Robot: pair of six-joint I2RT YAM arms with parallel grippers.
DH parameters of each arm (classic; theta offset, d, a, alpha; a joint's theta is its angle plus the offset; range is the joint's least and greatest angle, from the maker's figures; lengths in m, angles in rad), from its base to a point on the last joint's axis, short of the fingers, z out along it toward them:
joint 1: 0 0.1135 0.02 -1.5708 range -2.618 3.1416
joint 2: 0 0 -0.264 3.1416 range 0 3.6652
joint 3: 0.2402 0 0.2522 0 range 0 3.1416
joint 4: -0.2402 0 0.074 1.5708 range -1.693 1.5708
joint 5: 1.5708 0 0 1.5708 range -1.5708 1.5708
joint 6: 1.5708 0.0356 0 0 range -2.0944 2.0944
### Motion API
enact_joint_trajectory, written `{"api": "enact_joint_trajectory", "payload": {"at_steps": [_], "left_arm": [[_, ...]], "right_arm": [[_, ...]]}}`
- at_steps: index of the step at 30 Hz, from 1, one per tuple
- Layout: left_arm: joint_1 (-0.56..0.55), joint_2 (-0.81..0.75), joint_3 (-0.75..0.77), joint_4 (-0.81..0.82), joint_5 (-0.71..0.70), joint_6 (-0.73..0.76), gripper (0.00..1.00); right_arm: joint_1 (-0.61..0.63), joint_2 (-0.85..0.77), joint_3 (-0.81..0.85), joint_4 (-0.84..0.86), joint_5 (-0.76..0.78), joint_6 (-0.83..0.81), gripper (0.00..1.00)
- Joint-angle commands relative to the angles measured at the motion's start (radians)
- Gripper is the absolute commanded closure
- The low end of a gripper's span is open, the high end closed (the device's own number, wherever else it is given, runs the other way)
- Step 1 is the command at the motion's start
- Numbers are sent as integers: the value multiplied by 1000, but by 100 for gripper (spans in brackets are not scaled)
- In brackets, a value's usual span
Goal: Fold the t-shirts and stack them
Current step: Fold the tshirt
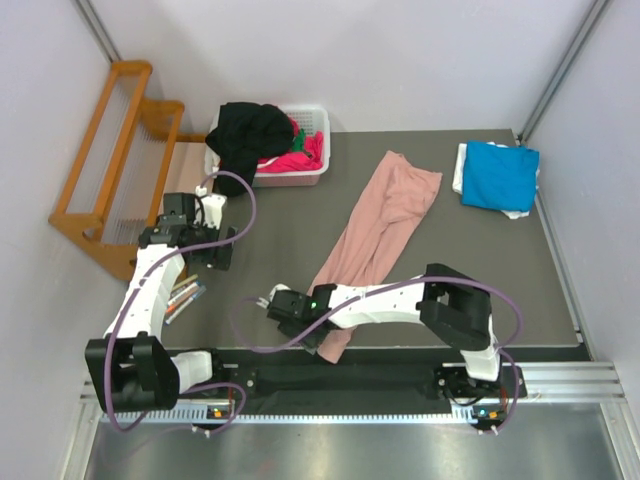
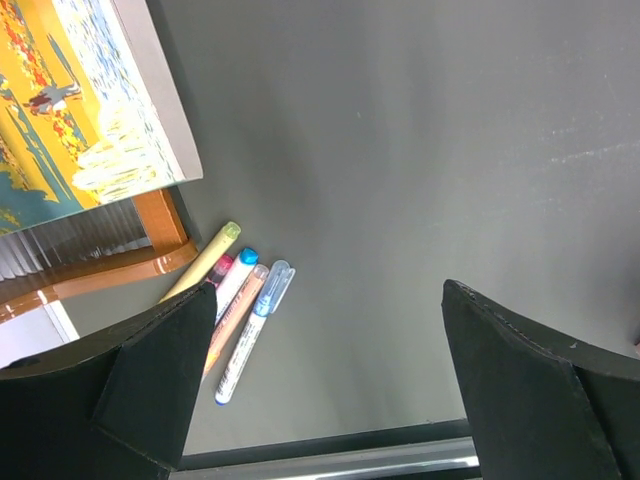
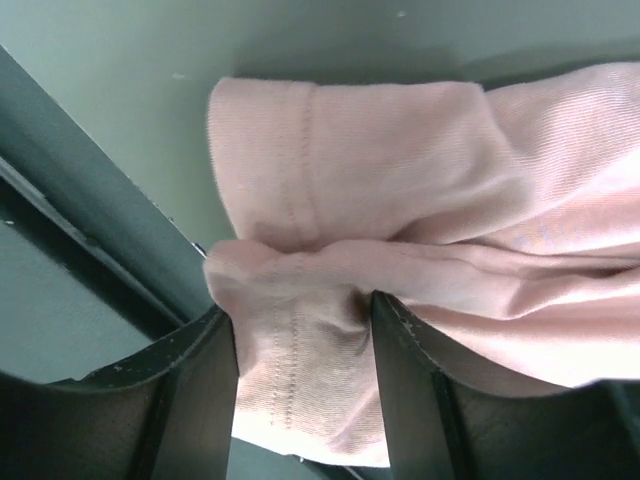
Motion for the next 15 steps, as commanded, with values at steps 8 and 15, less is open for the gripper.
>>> {"api": "enact_joint_trajectory", "payload": {"at_steps": [8,15], "left_arm": [[9,-36,-1,15,-4,15,1],[9,-32,-20,24,-11,19,1]], "right_arm": [[-111,58,2,4,180,45,100],[-95,25,0,-19,177,40,100]]}}
